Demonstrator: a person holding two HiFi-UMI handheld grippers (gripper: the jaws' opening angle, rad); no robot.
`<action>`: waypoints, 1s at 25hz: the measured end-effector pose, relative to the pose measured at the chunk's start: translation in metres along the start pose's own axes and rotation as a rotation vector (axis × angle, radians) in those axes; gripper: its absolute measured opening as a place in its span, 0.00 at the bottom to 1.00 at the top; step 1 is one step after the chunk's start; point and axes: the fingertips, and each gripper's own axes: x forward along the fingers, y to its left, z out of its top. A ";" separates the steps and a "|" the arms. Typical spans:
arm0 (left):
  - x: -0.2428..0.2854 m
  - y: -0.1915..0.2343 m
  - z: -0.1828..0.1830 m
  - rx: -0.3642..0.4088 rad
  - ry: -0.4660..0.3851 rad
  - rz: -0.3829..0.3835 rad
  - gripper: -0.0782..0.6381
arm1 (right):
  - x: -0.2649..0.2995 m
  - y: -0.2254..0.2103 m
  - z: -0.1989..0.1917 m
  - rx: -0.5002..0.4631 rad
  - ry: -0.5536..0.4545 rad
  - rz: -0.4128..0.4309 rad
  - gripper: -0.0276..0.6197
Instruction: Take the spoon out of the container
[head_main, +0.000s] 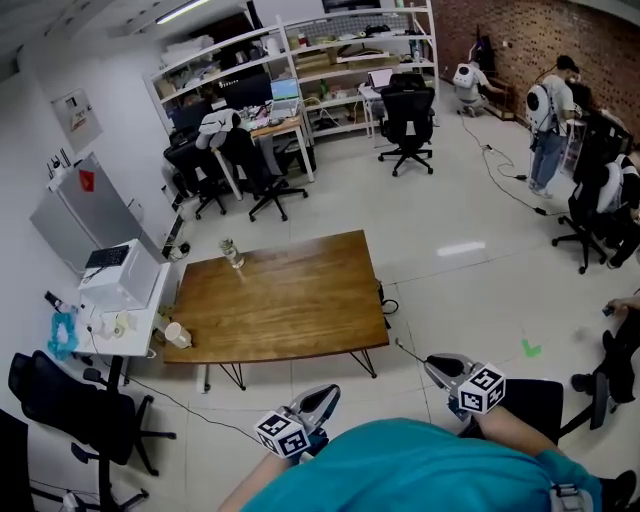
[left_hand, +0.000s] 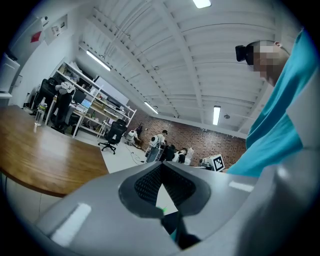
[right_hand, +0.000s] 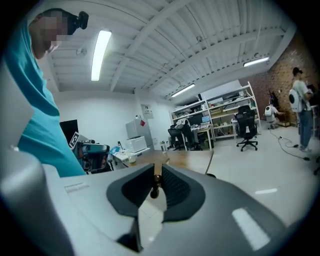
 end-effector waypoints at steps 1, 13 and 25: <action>0.000 0.002 0.002 0.010 0.000 -0.004 0.11 | 0.003 -0.001 0.002 -0.004 -0.001 -0.001 0.12; -0.001 0.020 0.019 0.000 -0.012 0.015 0.11 | 0.030 -0.005 0.011 -0.024 0.025 0.012 0.11; -0.004 0.018 0.018 0.031 -0.009 0.006 0.11 | 0.029 0.000 0.009 -0.034 0.025 0.026 0.11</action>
